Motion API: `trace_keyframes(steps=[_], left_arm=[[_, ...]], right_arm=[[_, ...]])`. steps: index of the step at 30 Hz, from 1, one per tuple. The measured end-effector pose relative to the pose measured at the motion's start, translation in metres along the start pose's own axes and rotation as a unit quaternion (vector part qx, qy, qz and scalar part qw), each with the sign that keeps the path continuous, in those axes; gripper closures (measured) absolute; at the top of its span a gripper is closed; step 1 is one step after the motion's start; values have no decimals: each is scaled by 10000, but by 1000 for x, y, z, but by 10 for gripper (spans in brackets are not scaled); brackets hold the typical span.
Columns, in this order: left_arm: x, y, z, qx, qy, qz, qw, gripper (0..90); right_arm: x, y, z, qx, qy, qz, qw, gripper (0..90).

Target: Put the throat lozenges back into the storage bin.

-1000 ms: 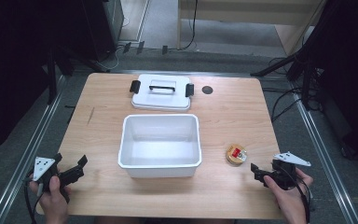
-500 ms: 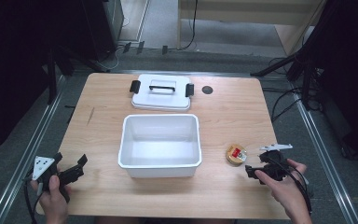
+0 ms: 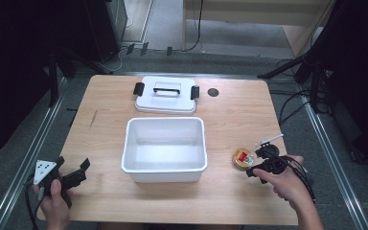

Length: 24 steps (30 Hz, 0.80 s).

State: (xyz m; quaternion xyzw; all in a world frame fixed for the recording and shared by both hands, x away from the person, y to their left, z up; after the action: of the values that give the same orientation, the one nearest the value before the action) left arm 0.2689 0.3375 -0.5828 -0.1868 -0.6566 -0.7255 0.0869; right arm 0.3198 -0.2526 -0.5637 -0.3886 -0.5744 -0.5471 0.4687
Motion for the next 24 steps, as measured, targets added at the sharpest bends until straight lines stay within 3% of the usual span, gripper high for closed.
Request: trace_keyframes(steps=[8, 21, 24], left_arm=[[-1, 0, 1, 38, 46, 25, 10000, 67], [-1, -1, 2, 76, 60, 115, 9999, 66], [-1, -2, 1, 63, -1, 125, 9999, 10]], right_arm=[[2, 8, 9, 150, -63, 219, 9996, 129], [-7, 24, 21, 83, -149, 620, 9979, 123], [-11, 29, 25, 49, -222, 664, 9975, 123]])
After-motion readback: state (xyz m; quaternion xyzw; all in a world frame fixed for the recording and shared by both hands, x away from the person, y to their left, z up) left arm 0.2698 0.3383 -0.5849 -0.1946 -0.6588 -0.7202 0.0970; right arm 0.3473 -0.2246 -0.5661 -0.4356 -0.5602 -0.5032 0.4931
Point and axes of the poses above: each handheld gripper's, and its own axes: x roughly backward along the jaws, y roughly out of its top, z roughly to its left, the point moved 8 cm from there along -x, roughly forward along the jaws, and after that the axes turned 15 degrees about -x, right-handed, at the moved point
